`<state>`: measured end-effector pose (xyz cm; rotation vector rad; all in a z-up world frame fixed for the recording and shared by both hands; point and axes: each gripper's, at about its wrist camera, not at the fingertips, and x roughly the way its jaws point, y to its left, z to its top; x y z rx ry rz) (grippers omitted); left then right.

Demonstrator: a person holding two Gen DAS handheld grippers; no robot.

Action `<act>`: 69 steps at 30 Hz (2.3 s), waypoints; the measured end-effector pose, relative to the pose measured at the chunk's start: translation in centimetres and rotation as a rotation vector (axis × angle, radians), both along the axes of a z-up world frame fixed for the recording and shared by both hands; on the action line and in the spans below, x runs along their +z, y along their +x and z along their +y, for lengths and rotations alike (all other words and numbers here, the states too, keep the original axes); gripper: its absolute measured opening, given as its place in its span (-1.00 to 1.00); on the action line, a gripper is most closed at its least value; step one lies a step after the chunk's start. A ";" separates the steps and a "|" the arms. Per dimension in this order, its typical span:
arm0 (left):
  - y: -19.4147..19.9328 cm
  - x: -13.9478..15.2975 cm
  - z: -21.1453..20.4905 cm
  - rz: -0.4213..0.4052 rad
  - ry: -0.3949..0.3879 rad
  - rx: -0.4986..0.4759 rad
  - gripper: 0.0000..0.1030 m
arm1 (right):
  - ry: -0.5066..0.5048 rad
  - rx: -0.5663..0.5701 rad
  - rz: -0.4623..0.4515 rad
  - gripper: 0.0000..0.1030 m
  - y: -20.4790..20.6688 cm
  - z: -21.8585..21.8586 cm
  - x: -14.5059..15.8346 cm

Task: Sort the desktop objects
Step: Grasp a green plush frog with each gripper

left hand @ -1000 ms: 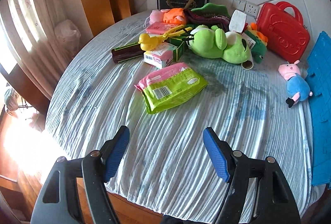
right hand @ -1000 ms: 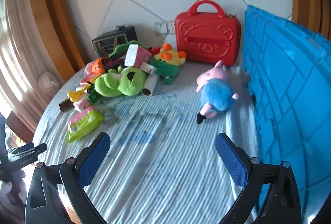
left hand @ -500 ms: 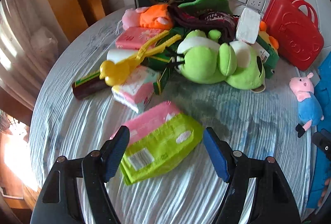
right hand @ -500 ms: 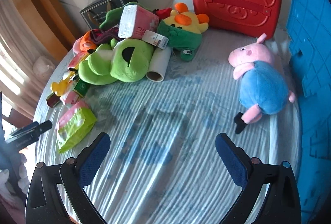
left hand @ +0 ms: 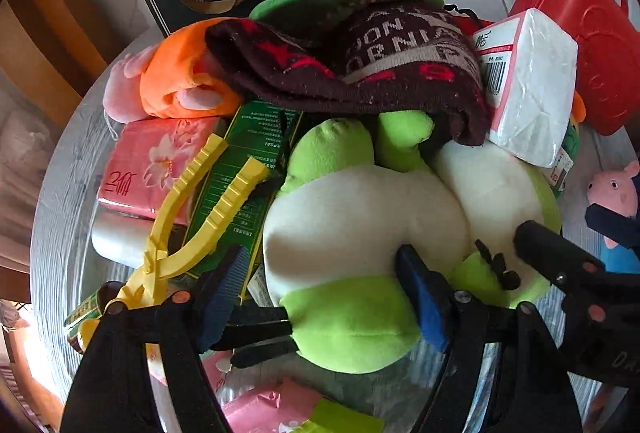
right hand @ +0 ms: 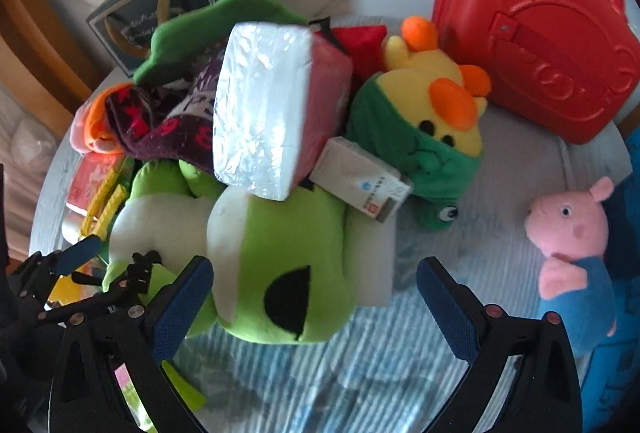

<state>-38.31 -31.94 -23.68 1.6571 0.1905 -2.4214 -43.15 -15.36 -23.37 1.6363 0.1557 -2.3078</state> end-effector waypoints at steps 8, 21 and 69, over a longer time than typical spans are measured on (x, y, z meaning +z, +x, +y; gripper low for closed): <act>1.3 -2.1 -1.0 0.021 0.056 -0.034 1.00 | -0.033 0.034 -0.077 1.00 -0.7 -0.9 -4.5; 3.3 -2.7 0.5 0.013 0.052 -0.045 1.00 | -0.166 0.066 -0.070 0.52 2.1 1.7 -2.9; 13.3 9.9 9.6 0.320 -0.035 -0.168 0.21 | -0.275 0.168 0.225 0.29 13.0 8.2 7.4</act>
